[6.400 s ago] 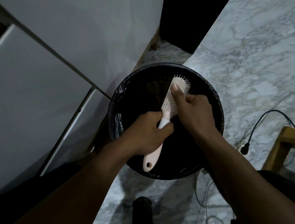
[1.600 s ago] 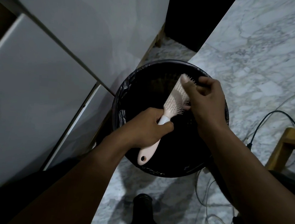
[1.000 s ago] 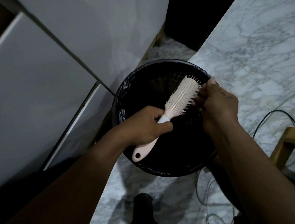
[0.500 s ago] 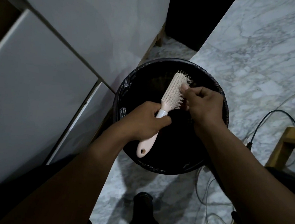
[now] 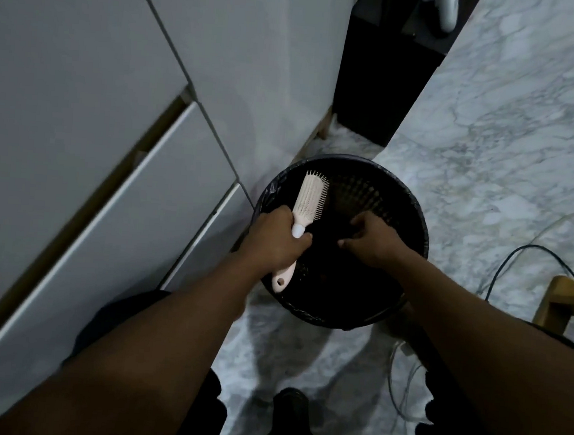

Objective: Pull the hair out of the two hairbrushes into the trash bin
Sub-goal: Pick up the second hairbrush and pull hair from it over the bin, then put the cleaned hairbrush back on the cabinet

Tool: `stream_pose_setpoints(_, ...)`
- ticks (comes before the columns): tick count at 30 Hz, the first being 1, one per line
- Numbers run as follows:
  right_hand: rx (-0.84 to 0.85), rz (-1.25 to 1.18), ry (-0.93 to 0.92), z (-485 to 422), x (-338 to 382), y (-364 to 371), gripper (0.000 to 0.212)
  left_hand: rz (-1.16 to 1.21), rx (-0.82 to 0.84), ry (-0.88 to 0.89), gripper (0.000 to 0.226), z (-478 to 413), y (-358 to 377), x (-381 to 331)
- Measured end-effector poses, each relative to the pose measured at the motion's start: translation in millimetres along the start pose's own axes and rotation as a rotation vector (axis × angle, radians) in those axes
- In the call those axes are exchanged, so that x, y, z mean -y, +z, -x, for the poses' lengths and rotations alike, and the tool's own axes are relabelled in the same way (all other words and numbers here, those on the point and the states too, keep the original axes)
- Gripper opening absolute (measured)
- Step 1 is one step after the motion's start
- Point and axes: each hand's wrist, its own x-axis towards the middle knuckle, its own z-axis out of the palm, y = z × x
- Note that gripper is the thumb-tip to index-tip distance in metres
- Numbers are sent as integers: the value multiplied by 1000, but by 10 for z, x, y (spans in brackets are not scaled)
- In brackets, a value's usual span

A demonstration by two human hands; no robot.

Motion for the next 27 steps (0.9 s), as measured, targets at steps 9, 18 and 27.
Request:
stream_pose_setpoints(9,-92,257,-244,982,868,-1148,34,-113,-143,55,43,569,-915,-782)
stream_pose_setpoints(18,-213,258,-401,2571,1733,-1898,28,-233,-456,223,40,1753,-2212,-1678)
stream_pose_setpoints(27,-357,294,-584,3888,2427,-2163,35,-293,-794,280,34,2870,-3225,-2041)
